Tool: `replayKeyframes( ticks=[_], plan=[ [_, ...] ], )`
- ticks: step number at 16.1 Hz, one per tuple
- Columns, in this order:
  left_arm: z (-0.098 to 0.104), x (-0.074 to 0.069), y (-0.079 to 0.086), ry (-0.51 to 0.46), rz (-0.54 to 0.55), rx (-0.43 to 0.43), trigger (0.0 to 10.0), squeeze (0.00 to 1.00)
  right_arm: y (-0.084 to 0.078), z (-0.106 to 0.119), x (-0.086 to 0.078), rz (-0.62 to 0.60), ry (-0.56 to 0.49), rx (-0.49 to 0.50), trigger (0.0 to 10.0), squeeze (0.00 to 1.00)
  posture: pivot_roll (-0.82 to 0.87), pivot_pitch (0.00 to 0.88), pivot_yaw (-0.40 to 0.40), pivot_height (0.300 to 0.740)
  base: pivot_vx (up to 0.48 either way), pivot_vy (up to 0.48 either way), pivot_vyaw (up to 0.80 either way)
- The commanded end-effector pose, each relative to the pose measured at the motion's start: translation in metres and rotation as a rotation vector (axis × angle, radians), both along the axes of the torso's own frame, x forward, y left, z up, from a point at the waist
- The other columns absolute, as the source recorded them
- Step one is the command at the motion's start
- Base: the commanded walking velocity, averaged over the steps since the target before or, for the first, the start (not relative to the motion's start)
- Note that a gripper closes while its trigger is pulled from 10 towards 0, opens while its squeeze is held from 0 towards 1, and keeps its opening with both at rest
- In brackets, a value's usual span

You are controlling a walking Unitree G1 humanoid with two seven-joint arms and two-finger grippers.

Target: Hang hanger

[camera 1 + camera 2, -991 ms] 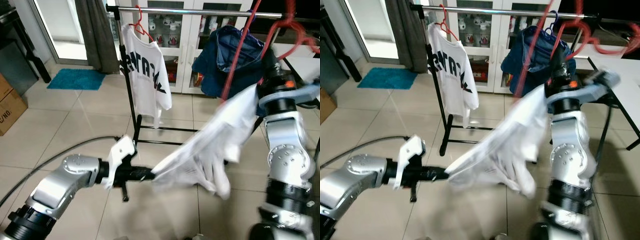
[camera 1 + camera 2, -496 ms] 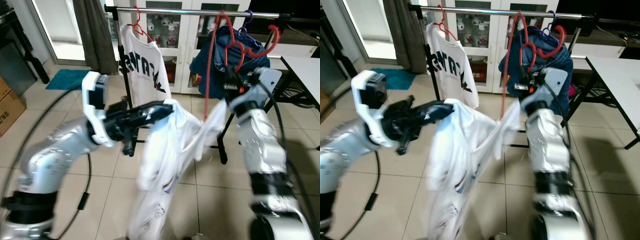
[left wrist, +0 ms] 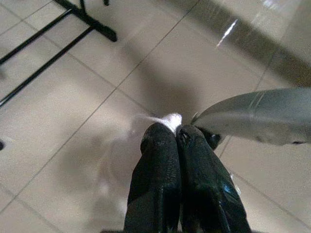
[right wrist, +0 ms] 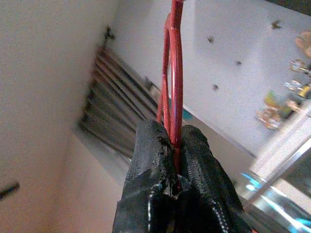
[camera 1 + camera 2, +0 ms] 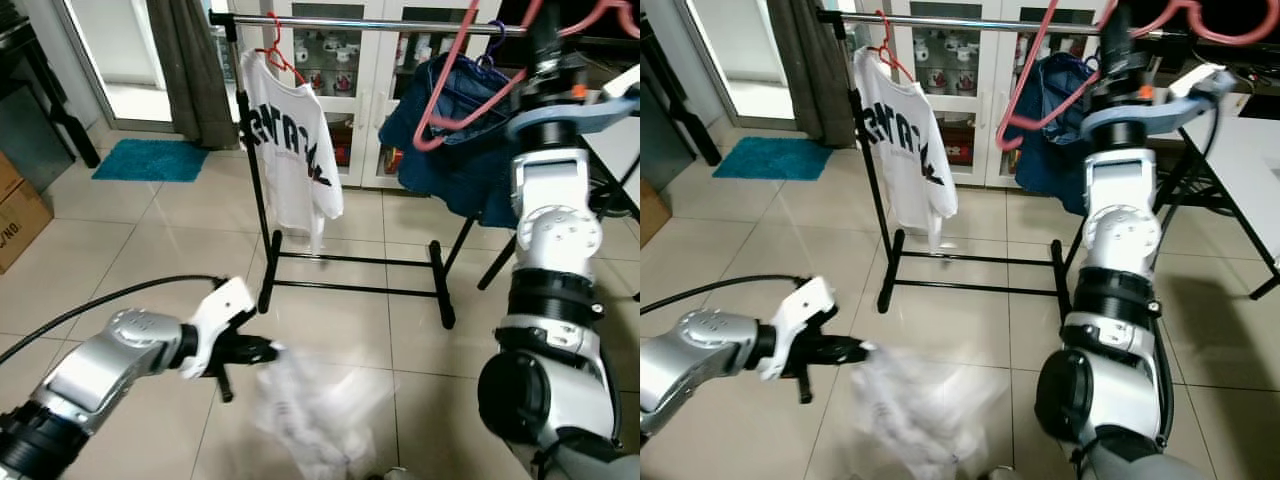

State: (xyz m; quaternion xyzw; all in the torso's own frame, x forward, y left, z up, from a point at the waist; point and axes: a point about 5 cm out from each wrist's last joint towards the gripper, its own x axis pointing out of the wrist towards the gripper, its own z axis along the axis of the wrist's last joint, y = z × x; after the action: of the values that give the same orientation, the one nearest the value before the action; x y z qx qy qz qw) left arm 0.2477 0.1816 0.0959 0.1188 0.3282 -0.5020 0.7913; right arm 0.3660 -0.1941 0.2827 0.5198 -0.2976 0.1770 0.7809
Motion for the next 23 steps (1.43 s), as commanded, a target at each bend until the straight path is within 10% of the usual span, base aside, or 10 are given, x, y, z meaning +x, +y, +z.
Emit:
replayKeyframes(
  ticks=[1, 5, 9, 10, 11, 12, 18, 23],
  plan=[
    [0.007, 0.003, 0.001, -0.054, 0.005, -0.007, 0.0, 0.0, 0.0, 0.006, 0.0, 0.008, -0.024, -0.011, 0.0, 0.0, -0.08, 0.0, 0.008, 0.74, 0.0, 0.0, 0.0],
    [0.034, 0.022, -0.005, -0.241, 0.141, -0.244, 0.0, 0.0, 0.009, -0.037, -0.006, -0.101, 0.207, -0.479, 0.0, 0.0, -0.08, 0.0, 0.014, 0.74, 0.0, 0.0, 0.0],
    [0.046, 0.029, -0.01, -0.373, 0.44, -0.416, 0.0, 0.0, 0.001, -0.119, -0.051, -0.207, 0.615, -0.83, 0.0, 0.0, -0.09, 0.0, 0.003, 0.74, 0.0, 0.0, 0.0],
    [0.041, 0.028, -0.01, -0.397, 0.512, -0.403, 0.0, 0.0, 0.006, -0.135, -0.068, -0.197, 0.656, -0.895, 1.1, 0.0, -0.09, 0.0, 0.005, 0.74, 0.0, 0.0, 0.0],
    [0.036, 0.027, -0.006, -0.429, 0.615, -0.384, 2.2, 0.0, 0.013, -0.145, -0.081, -0.206, 0.662, -0.984, 8.5, 0.0, -0.11, 0.0, 0.01, 0.74, 0.0, 0.0, 0.0],
    [0.031, 0.025, -0.003, -0.448, 0.671, -0.362, 10.0, 0.0, 0.019, -0.153, -0.091, -0.179, 0.708, -0.979, 10.0, 0.0, -0.12, 0.0, 0.013, 0.74, 0.0, 0.0, 0.0],
    [0.022, 0.015, -0.01, -0.455, 0.721, -0.242, 10.0, 0.0, 0.021, -0.154, -0.116, -0.194, 0.742, -0.942, 10.0, 0.0, -0.12, 0.0, -0.03, 0.74, 0.0, 0.0, -0.62],
    [0.036, 0.012, -0.002, -0.558, 0.842, -0.309, 10.0, 0.0, 0.01, -0.153, -0.122, -0.242, 0.732, -1.032, 10.0, 0.0, -0.08, 0.0, -0.07, 0.74, 0.0, 0.0, -0.8]
  ],
)
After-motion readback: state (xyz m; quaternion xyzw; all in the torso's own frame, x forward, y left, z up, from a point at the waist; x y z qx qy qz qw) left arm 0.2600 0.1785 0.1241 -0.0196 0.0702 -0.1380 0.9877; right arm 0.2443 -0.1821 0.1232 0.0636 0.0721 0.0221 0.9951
